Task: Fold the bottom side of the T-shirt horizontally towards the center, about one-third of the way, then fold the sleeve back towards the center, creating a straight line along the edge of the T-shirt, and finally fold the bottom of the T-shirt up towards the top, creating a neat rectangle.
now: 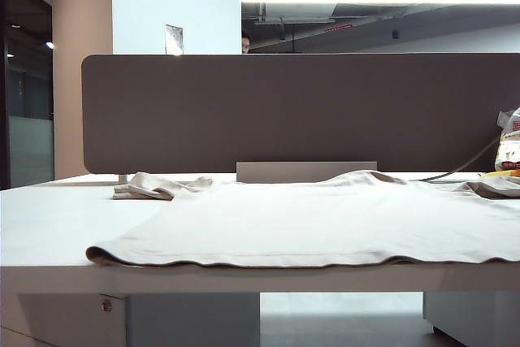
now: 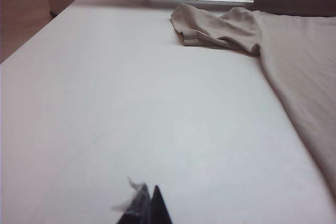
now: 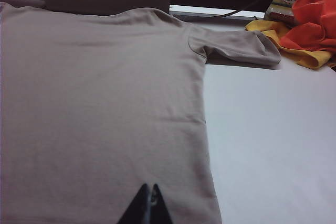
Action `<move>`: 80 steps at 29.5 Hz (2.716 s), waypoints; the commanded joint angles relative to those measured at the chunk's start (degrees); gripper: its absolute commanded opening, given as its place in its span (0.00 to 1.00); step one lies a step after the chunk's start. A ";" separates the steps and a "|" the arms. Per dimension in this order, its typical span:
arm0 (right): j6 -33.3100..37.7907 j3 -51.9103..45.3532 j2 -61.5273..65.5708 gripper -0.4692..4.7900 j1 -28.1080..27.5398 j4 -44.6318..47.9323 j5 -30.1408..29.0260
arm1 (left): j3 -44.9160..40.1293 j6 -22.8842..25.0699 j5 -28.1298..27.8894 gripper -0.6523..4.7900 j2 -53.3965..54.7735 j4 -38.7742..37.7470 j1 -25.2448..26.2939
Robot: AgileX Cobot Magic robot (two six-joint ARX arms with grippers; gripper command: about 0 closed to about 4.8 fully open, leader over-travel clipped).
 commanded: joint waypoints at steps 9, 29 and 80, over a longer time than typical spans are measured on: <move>0.26 -0.24 0.00 0.08 0.09 1.38 -3.56 | -0.24 -1.20 7.85 0.11 0.02 0.96 -0.04; 14.58 6.12 4.07 0.11 0.02 -0.72 6.88 | 0.15 -19.10 9.99 0.11 1.33 -0.26 -5.20; 30.32 24.22 67.63 0.76 -23.02 -3.41 -22.12 | 22.80 -27.21 22.38 0.69 71.52 12.74 -20.70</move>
